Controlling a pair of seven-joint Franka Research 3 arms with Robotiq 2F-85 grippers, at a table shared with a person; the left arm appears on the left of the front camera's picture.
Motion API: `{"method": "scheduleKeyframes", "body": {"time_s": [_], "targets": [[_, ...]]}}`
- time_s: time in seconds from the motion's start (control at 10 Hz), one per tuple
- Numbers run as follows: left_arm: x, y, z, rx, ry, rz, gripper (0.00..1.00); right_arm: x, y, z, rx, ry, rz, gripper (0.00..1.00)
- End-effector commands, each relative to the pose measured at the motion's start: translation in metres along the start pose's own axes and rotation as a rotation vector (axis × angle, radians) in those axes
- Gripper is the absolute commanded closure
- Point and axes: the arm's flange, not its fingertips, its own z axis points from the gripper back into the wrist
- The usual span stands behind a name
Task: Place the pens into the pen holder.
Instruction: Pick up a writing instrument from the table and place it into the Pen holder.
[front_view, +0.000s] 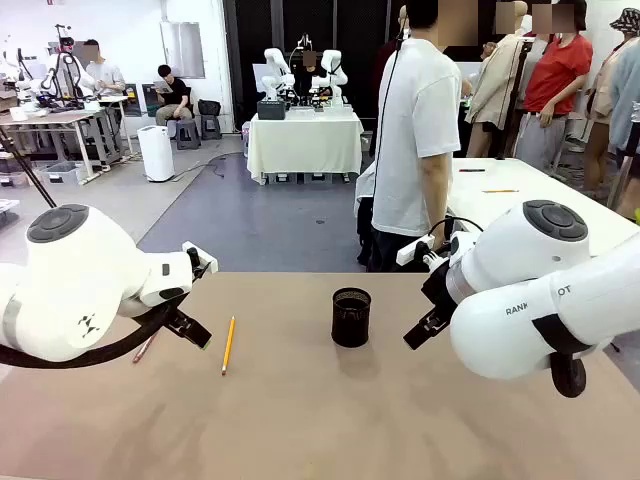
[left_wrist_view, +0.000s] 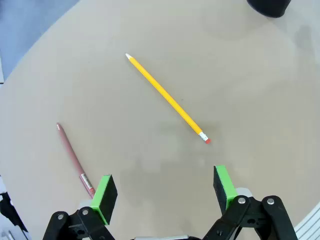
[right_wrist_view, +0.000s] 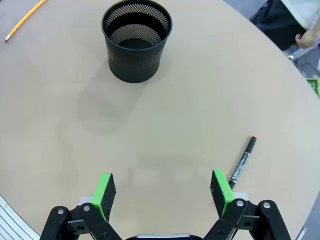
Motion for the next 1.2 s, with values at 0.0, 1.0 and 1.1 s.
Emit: {"method": "scheduleKeyframes", "body": {"time_s": [0.0,1.0,1.1], "targets": [[0.0001,0.0,0.0002,0.0,0.0,0.0,0.0,0.0,0.0,0.0,0.0,0.0,0.0,0.0],[0.0001,0.0,0.0002,0.0,0.0,0.0,0.0,0.0,0.0,0.0,0.0,0.0,0.0,0.0],[0.0001,0.0,0.0002,0.0,0.0,0.0,0.0,0.0,0.0,0.0,0.0,0.0,0.0,0.0]]}}
